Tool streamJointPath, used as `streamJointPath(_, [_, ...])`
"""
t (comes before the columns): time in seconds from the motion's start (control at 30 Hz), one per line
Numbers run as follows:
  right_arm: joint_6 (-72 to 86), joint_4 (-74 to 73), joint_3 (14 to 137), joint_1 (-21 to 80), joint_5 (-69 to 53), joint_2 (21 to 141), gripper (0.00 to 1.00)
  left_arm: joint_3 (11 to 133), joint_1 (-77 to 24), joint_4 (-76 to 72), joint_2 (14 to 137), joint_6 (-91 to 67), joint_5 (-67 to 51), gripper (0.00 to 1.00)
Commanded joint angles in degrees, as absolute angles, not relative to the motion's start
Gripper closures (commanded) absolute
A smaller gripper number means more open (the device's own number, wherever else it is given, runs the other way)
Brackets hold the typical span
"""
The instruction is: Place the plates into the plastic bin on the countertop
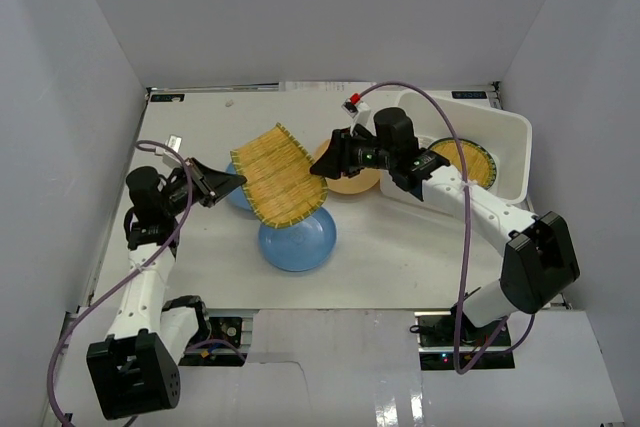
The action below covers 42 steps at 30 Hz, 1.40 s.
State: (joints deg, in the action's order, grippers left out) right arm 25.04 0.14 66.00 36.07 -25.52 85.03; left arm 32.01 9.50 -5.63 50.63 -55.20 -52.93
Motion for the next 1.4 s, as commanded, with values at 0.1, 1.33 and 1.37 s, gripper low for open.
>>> streamJointPath(0.1, [28.0,3.0,68.6,35.9,-28.0,87.0,0.75,36.6,9.0,-8.2,54.2,-54.1,-57.6,0.84])
streamJointPath(1.33, [37.0,6.7,42.1,-16.3,-13.0,68.0,0.46,27.9,9.0,0.4,71.5,-50.4,-15.8,0.12])
streamJointPath(1.37, [35.8,5.4,43.0,-15.2,-11.7,67.7,0.34,28.2,8.8,0.4,72.3,-50.4,-15.9,0.12])
